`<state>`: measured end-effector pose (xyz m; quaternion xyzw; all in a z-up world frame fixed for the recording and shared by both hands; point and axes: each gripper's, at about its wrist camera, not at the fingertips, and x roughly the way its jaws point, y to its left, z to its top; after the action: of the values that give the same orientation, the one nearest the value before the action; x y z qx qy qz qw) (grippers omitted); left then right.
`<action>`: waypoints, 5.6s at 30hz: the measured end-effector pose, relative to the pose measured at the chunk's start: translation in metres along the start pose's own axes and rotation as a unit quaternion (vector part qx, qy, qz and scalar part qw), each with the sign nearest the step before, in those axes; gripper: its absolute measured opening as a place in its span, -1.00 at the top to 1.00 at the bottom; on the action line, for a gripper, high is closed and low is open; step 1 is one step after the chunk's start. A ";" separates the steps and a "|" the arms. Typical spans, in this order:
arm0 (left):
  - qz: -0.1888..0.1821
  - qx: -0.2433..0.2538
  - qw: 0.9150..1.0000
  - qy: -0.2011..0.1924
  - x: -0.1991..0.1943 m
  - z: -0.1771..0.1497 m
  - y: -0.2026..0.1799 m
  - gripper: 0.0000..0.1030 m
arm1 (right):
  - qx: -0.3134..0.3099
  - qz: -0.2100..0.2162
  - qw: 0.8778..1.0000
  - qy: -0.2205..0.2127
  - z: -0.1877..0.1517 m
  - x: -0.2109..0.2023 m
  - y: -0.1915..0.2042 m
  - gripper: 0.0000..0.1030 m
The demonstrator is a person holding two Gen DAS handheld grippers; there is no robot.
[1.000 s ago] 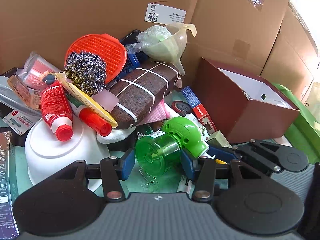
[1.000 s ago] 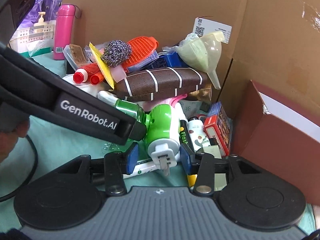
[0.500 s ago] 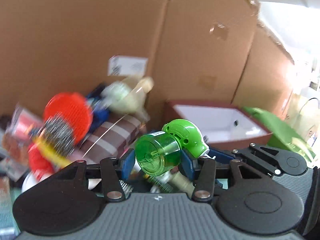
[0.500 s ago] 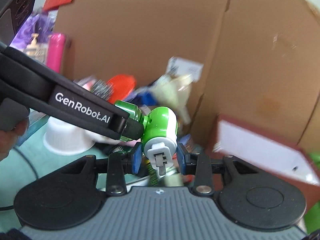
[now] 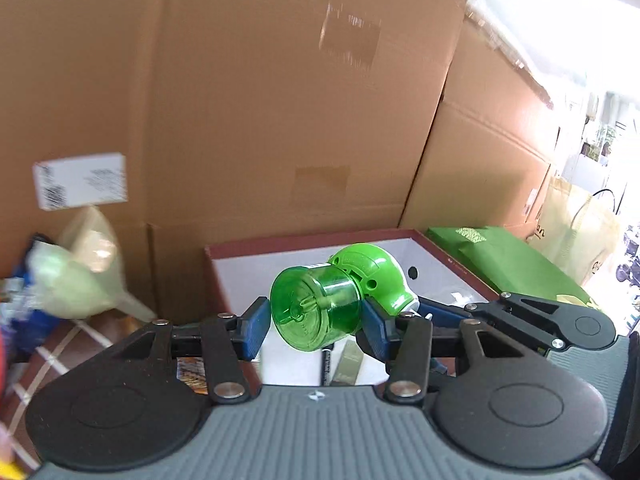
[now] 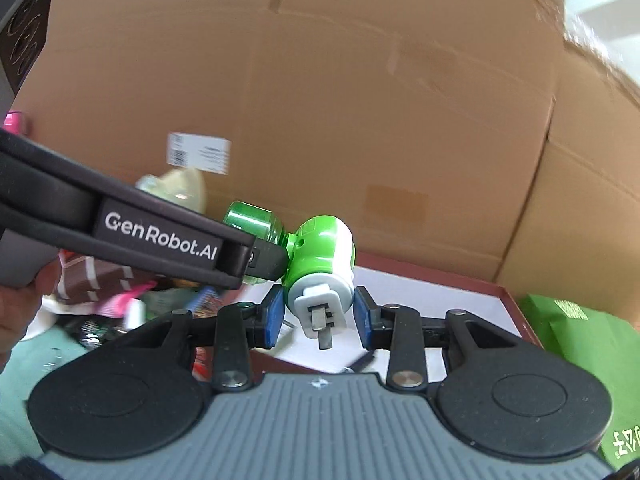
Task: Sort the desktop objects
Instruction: 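Lift the green spray bottle and lower it into the shoebox, then open the right gripper to release the spray bottle in the shoebox, then withdraw both grippers from the shoebox back to the pile, then grasp the white marker with the left gripper while the right grasps a black marker, then lift both markers and carry them over the shoebox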
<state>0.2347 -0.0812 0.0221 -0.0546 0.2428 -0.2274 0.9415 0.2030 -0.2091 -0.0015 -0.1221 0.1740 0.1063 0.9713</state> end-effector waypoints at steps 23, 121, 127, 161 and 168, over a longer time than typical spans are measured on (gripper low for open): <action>0.004 0.014 0.996 0.084 0.081 0.003 0.004 0.17 | 0.027 0.035 0.990 0.134 -0.004 0.092 -0.036 0.30; 0.084 -0.101 0.990 0.050 -0.123 -0.132 0.089 -0.37 | 0.087 0.128 0.982 0.109 -0.075 -0.012 0.161 -0.81; 0.059 -0.099 0.990 0.077 -0.106 -0.137 0.086 -0.13 | 0.080 0.141 0.979 0.122 -0.076 -0.009 0.163 -0.38; 0.078 -0.141 0.981 0.105 -0.051 -0.129 0.065 0.58 | 0.011 0.141 0.982 0.129 -0.088 -0.039 0.143 0.61; 0.074 -0.122 0.984 0.104 -0.046 -0.126 0.065 0.57 | 0.043 0.121 0.983 0.130 -0.085 -0.026 0.144 0.59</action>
<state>0.1637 -0.0014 -0.0824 -0.1272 0.3686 -0.1300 0.9116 0.1171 -0.1002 -0.0988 -0.0714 0.3166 0.1991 0.9247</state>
